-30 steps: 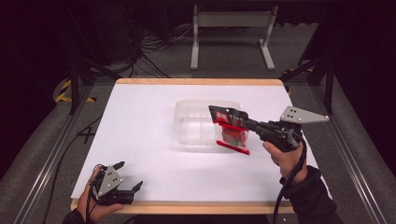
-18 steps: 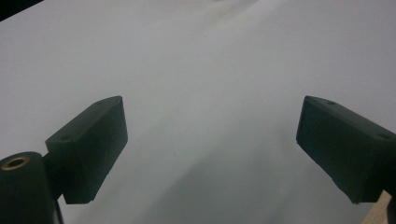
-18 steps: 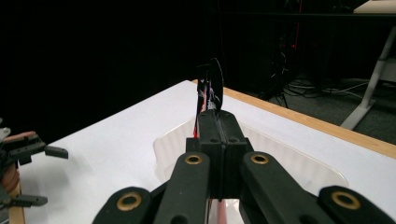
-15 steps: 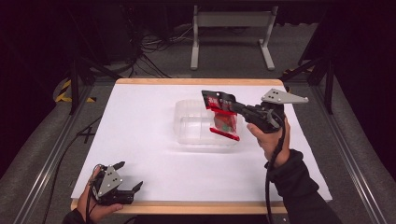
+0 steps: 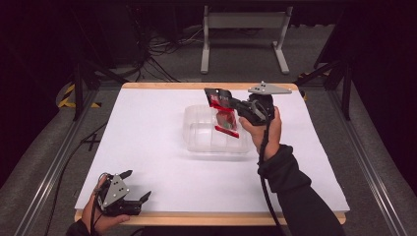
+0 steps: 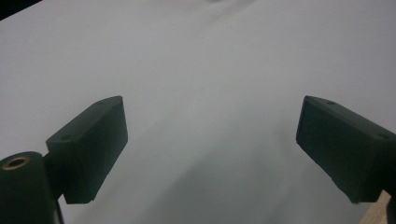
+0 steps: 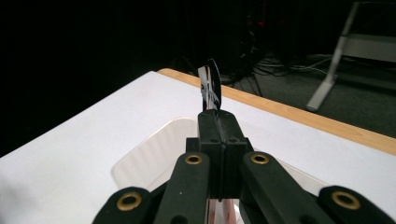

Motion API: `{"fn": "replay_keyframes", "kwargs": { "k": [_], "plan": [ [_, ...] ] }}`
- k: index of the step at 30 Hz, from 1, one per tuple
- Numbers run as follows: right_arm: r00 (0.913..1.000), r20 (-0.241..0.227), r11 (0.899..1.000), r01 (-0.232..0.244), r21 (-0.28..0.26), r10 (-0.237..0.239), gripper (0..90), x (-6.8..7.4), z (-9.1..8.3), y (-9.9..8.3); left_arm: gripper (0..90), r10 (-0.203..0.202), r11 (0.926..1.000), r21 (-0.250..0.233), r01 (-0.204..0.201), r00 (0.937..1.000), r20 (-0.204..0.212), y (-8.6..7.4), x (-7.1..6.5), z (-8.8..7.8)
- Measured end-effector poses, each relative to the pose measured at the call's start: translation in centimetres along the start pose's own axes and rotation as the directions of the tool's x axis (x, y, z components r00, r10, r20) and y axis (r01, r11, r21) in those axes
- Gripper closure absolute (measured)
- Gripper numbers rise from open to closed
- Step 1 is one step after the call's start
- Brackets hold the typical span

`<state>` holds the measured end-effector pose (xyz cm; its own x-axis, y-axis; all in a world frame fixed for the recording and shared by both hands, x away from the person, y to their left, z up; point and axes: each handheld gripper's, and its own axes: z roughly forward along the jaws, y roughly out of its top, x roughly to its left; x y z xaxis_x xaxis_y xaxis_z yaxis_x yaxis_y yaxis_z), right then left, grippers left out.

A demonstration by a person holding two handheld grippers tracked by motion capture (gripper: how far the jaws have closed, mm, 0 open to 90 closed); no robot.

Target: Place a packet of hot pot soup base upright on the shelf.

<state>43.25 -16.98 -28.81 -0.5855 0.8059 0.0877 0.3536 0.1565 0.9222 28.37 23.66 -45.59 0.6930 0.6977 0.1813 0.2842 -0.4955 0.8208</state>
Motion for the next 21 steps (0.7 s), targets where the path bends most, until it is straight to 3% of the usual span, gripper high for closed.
{"fn": "replay_keyframes", "kwargs": {
  "k": [3, 10, 12, 21],
  "plan": [
    [0.9992, 0.022, 0.999, -0.033, -0.001, 0.033, 90.0, 0.3, 0.9, 0.0, 9.8, 0.003, 1.0000, 0.000, -0.003, 1.0000, 0.003, 0.0, 0.0, 0.0],
    [0.9960, 0.080, 0.999, -0.041, 0.028, 0.039, 90.0, 1.5, 3.3, 0.1, 9.9, -0.001, 1.0000, -0.005, 0.001, 1.0000, 0.006, 0.0, 0.1, 0.0],
    [0.9947, 0.071, 0.997, -0.077, 0.028, 0.075, 90.0, 1.6, 3.8, 0.1, 10.1, -0.003, 1.0000, -0.008, 0.003, 1.0000, 0.006, 0.0, 0.0, 0.0],
    [0.9962, 0.042, 0.995, -0.079, 0.066, 0.076, 90.0, 2.9, 5.4, -1.1, 10.4, 0.001, 0.9999, -0.010, -0.001, 1.0000, 0.005, 0.0, 0.1, 0.0]
  ]
}}
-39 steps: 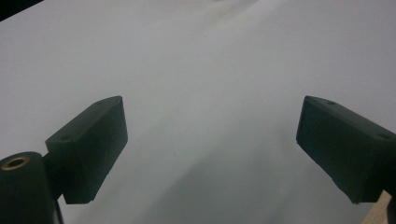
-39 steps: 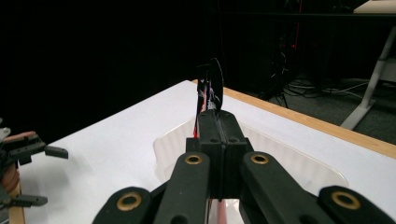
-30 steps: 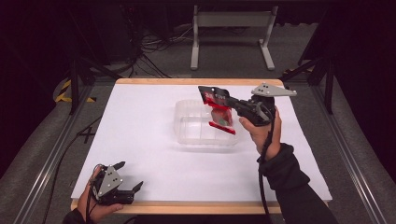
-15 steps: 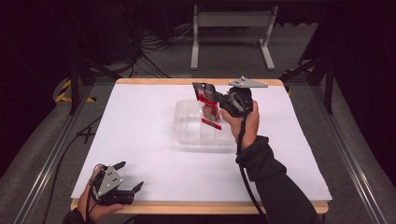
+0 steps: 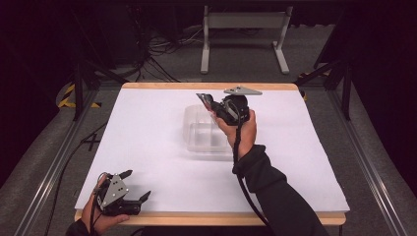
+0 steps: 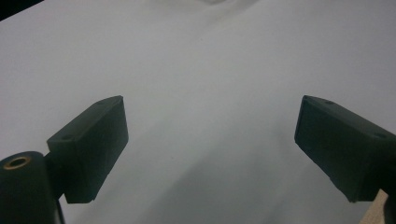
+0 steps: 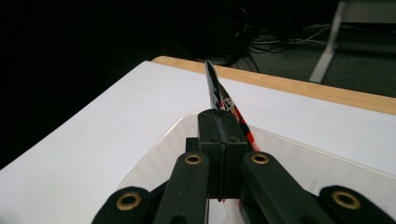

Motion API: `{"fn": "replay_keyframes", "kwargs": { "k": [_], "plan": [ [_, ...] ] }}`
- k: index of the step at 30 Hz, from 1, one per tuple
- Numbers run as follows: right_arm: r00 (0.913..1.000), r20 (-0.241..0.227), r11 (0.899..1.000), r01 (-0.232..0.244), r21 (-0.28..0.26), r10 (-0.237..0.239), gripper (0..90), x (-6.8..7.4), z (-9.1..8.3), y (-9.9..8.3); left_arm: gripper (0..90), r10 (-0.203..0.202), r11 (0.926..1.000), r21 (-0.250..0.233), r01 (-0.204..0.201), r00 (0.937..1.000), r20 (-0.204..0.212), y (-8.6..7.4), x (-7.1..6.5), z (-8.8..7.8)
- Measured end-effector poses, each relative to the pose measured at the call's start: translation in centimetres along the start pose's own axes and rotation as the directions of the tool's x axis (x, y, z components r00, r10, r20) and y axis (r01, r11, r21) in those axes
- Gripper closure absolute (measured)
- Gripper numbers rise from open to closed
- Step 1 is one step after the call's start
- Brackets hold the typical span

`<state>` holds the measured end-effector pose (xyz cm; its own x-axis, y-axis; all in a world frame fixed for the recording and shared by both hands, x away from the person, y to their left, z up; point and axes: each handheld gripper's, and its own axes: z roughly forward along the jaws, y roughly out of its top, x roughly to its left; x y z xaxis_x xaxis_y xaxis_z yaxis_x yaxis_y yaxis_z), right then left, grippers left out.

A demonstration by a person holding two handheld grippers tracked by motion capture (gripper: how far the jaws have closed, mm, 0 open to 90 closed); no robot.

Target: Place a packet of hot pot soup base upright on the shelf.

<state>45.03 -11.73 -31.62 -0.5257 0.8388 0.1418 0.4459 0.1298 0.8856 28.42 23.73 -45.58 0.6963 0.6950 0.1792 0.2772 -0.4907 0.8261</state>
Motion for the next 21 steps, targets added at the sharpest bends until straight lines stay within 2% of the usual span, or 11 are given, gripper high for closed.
{"fn": "replay_keyframes", "kwargs": {
  "k": [4, 9, 13, 16, 18, 21],
  "plan": [
    [1.0000, 0.000, 1.000, 0.007, 0.013, -0.007, 90.0, -0.2, 0.3, -0.9, 10.5, 0.003, 1.0000, 0.004, -0.003, 1.0000, 0.000, 0.0, 0.0, 0.1],
    [0.9987, -0.051, 1.000, 0.011, 0.002, -0.011, 90.0, -0.6, 0.1, -2.5, 10.5, 0.004, 1.0000, 0.007, -0.004, 1.0000, 0.000, 0.0, 0.0, 0.1],
    [0.9960, -0.075, 0.998, 0.045, -0.043, -0.048, 89.9, -0.8, -0.7, -3.5, 10.5, 0.004, 1.0000, 0.009, -0.004, 1.0000, 0.001, 0.0, 0.0, 0.1],
    [0.9944, -0.101, 0.998, 0.026, -0.057, -0.032, 89.8, -1.2, -1.4, -3.9, 10.5, 0.003, 0.9999, 0.010, -0.003, 1.0000, 0.000, 0.0, -0.1, 0.1],
    [0.9923, -0.111, 0.997, 0.048, -0.065, -0.055, 89.9, -1.2, -1.8, -4.2, 10.5, 0.005, 0.9999, 0.012, -0.005, 1.0000, -0.001, 0.0, -0.1, 0.1],
    [0.9903, -0.096, 0.992, 0.092, -0.085, -0.100, 90.0, -1.3, -2.5, -4.5, 10.5, 0.001, 0.9999, 0.012, -0.001, 1.0000, -0.002, 0.0, -0.1, 0.1]
  ]
}}
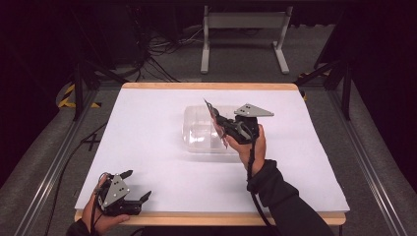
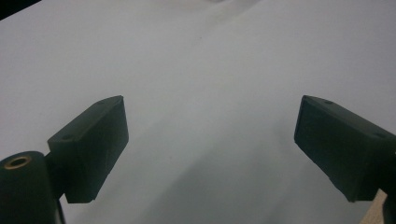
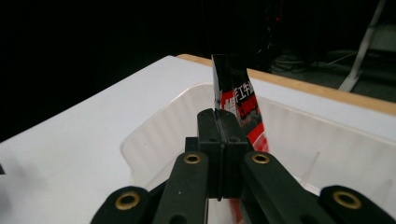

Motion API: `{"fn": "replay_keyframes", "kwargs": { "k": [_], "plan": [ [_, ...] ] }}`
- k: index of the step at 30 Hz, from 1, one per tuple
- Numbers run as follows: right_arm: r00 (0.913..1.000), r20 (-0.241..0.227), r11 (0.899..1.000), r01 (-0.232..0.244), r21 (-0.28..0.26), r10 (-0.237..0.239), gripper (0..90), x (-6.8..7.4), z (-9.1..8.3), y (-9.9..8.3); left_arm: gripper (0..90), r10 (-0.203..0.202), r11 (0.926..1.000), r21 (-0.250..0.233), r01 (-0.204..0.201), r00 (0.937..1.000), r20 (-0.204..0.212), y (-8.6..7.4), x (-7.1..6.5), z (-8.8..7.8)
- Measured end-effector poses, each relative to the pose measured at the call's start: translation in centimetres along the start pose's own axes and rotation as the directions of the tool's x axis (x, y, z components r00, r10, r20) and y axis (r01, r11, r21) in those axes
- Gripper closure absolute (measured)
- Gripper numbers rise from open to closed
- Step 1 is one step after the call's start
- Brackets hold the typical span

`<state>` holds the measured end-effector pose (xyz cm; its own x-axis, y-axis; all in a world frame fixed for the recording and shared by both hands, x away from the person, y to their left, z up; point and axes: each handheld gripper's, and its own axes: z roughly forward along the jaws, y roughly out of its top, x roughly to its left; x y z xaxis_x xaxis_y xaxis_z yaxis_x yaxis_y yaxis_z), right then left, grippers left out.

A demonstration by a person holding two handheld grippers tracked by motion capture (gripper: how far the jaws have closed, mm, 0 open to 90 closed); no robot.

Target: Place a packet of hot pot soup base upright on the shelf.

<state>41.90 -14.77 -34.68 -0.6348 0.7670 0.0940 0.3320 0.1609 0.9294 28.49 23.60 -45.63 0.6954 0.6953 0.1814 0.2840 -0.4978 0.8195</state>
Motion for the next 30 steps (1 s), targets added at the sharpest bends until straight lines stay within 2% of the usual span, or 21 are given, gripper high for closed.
{"fn": "replay_keyframes", "kwargs": {
  "k": [3, 6, 8, 10, 13, 17, 24, 27, 30],
  "plan": [
    [0.9998, -0.006, 1.000, -0.017, -0.006, 0.017, 90.0, -0.7, 0.4, 0.4, 10.6, 0.006, 1.0000, 0.002, -0.006, 1.0000, -0.001, 0.1, -0.1, 0.1],
    [0.9999, 0.014, 1.000, 0.008, 0.010, -0.008, 90.0, -0.7, 1.2, 1.1, 10.6, 0.010, 0.9999, 0.003, -0.010, 0.9999, 0.002, 0.2, -0.1, 0.1],
    [0.9998, 0.019, 1.000, 0.007, 0.012, -0.008, 90.0, -0.7, 1.5, 1.3, 10.7, 0.005, 1.0000, 0.000, -0.005, 1.0000, 0.004, 0.1, 0.0, 0.1],
    [0.9995, 0.033, 1.000, -0.004, 0.004, 0.004, 90.0, -1.0, 2.2, 1.5, 10.7, 0.008, 1.0000, -0.001, -0.008, 0.9999, 0.006, 0.0, 0.1, 0.1],
    [0.9992, 0.021, 0.999, -0.034, -0.004, 0.034, 90.0, -1.3, 2.4, 1.2, 10.7, 0.002, 1.0000, -0.005, -0.002, 1.0000, 0.006, 0.0, 0.0, 0.0],
    [0.9991, 0.004, 0.999, -0.041, 0.005, 0.041, 90.0, -1.4, 2.0, 0.4, 10.7, 0.006, 1.0000, -0.004, -0.006, 1.0000, 0.007, 0.0, 0.0, 0.0],
    [0.9997, -0.017, 1.000, -0.017, 0.015, 0.018, 90.0, -1.3, 1.0, -0.9, 10.7, 0.008, 1.0000, 0.001, -0.008, 1.0000, 0.005, 0.2, -0.1, 0.2],
    [0.9996, -0.017, 1.000, -0.024, 0.018, 0.024, 89.3, -1.6, 0.5, -1.3, 10.7, 0.008, 1.0000, 0.001, -0.008, 1.0000, 0.004, 0.1, -0.1, 0.2],
    [0.9997, -0.012, 0.999, -0.023, 0.045, 0.023, 88.0, -2.1, 0.0, -1.8, 10.7, 0.006, 1.0000, -0.001, -0.006, 1.0000, 0.003, 0.1, 0.0, 0.1]
  ]
}}
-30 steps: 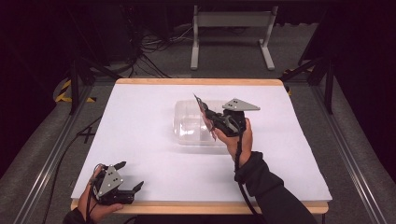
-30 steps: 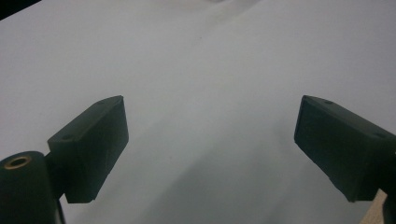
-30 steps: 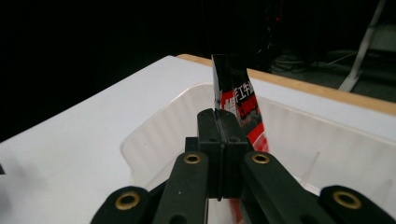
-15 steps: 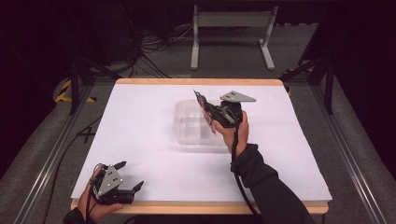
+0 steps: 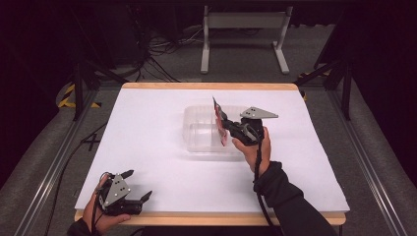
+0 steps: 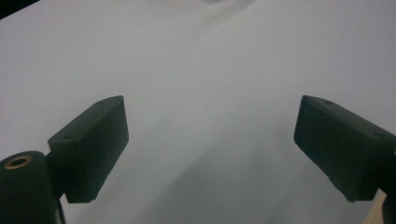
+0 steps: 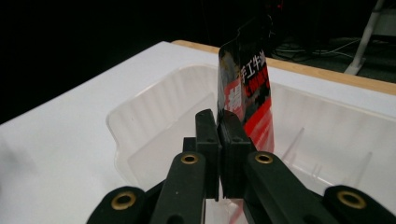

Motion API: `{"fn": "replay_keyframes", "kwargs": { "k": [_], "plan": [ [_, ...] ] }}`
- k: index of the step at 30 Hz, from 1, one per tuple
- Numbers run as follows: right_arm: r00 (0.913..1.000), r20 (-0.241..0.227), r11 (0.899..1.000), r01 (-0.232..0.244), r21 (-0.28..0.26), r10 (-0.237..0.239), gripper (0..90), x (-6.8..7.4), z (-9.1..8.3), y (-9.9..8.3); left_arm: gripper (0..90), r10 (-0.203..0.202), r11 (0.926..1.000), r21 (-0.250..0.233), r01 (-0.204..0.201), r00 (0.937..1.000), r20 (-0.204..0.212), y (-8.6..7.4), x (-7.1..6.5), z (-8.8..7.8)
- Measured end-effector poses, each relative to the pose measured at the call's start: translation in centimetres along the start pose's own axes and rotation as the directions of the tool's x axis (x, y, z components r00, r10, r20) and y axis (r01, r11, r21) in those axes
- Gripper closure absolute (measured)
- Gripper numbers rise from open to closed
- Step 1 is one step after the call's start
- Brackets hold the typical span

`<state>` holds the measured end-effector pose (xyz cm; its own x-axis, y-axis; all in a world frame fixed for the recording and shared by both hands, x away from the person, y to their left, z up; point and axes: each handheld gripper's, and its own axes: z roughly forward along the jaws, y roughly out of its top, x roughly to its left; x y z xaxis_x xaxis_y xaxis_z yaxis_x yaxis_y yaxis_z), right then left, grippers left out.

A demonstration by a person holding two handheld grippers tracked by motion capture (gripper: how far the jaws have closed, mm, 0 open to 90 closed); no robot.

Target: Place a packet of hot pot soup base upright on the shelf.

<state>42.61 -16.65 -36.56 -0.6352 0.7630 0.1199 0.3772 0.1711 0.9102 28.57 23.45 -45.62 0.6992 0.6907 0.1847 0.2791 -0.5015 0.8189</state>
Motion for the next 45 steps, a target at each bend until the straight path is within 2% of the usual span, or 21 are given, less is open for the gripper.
{"fn": "replay_keyframes", "kwargs": {
  "k": [6, 11, 12, 17, 27, 37, 45],
  "plan": [
    [0.9996, 0.016, 0.999, 0.022, 0.039, -0.022, 86.8, -0.4, -0.3, -0.6, 10.7, -0.001, 1.0000, 0.000, 0.001, 1.0000, -0.001, 0.0, 0.0, 0.0],
    [0.9996, 0.016, 0.999, 0.025, 0.041, -0.026, 86.3, -0.6, -0.5, -0.6, 10.6, -0.009, 1.0000, 0.002, 0.009, 1.0000, 0.001, 0.0, -0.1, 0.0],
    [0.9995, 0.018, 0.999, 0.026, 0.043, -0.027, 86.1, -0.6, -0.5, -0.6, 10.6, 0.000, 1.0000, 0.007, 0.000, 1.0000, -0.001, 0.0, 0.0, 0.0],
    [0.9981, 0.025, 0.997, 0.055, 0.061, -0.056, 84.6, -0.6, -0.5, -0.4, 10.7, -0.001, 1.0000, 0.003, 0.001, 1.0000, -0.001, 0.0, 0.0, 0.0],
    [0.9960, 0.038, 0.993, 0.077, 0.091, -0.081, 80.6, -0.9, -0.6, -0.2, 10.6, -0.002, 1.0000, 0.005, 0.002, 1.0000, -0.001, 0.0, 0.0, 0.0],
    [0.9901, 0.037, 0.981, 0.129, 0.142, -0.135, 76.1, -1.3, -1.2, 0.6, 10.7, 0.002, 1.0000, 0.009, -0.002, 1.0000, -0.003, 0.0, 0.0, 0.0],
    [0.9868, 0.035, 0.975, 0.150, 0.164, -0.158, 73.2, -1.5, -1.9, 1.0, 10.7, 0.005, 0.9999, 0.011, -0.005, 1.0000, -0.004, 0.0, 0.0, 0.0]
  ]
}}
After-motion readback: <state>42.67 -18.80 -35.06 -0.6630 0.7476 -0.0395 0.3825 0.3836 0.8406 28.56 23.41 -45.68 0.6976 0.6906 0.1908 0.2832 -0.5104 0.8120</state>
